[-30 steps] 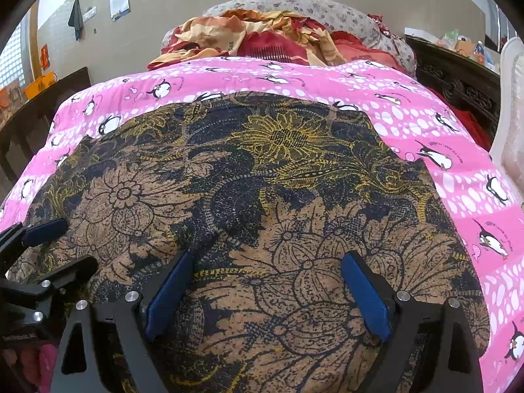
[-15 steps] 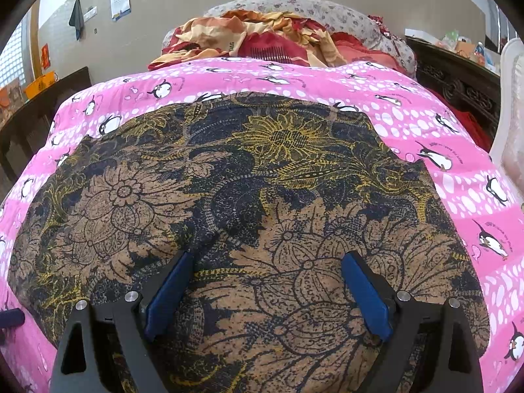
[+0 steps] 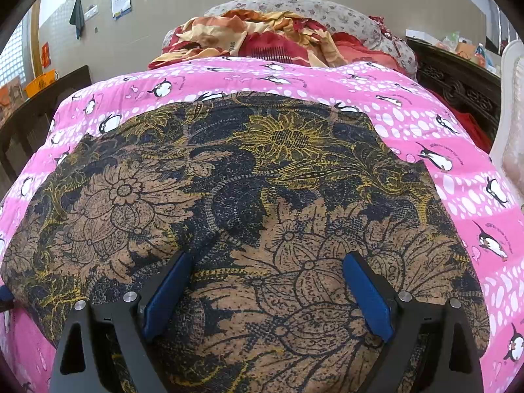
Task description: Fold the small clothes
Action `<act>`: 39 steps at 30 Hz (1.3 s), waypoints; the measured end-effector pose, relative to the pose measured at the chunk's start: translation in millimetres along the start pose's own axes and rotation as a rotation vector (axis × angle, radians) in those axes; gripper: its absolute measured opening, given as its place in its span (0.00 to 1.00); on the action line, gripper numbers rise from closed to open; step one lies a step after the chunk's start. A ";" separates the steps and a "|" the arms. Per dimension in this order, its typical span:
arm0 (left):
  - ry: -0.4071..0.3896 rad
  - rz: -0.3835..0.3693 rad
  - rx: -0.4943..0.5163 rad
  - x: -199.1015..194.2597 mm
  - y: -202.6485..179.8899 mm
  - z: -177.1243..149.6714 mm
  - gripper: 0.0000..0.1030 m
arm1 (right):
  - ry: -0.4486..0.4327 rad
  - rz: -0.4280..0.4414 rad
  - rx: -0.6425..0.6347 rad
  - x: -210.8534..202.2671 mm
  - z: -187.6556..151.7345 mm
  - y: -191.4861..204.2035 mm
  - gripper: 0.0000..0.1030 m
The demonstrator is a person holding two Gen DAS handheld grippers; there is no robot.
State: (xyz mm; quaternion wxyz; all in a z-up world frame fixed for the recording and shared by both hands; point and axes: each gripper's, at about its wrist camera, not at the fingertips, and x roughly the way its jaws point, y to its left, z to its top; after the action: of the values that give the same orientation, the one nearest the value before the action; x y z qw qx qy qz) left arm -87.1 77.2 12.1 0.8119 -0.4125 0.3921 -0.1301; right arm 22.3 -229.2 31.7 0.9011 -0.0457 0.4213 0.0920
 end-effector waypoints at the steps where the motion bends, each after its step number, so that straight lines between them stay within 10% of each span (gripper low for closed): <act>1: -0.042 0.017 -0.046 -5.2 10.3 5.6 0.82 | 0.000 0.000 0.000 0.0 0.0 0.1 0.90; 9: -0.041 0.049 -0.088 -4.9 20.7 15.1 0.68 | -0.001 0.000 -0.001 0.7 -0.2 0.2 0.91; 16: -0.036 0.091 -0.212 -5.9 47.7 16.6 0.15 | -0.003 0.001 -0.001 0.9 -0.6 0.1 0.91; 33: -0.104 0.187 -0.086 -3.9 31.7 8.7 0.13 | 0.006 0.008 0.005 0.7 -0.9 0.7 0.91; 39: -0.169 0.313 0.106 -8.6 1.8 4.5 0.12 | 0.007 0.122 0.009 -26.4 40.5 3.1 0.91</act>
State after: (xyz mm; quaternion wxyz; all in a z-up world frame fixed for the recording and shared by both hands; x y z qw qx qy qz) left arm -89.6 85.5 16.9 0.8729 -0.3127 0.3743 0.0124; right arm 35.4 -223.0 77.9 0.8925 -0.0163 0.4269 0.1447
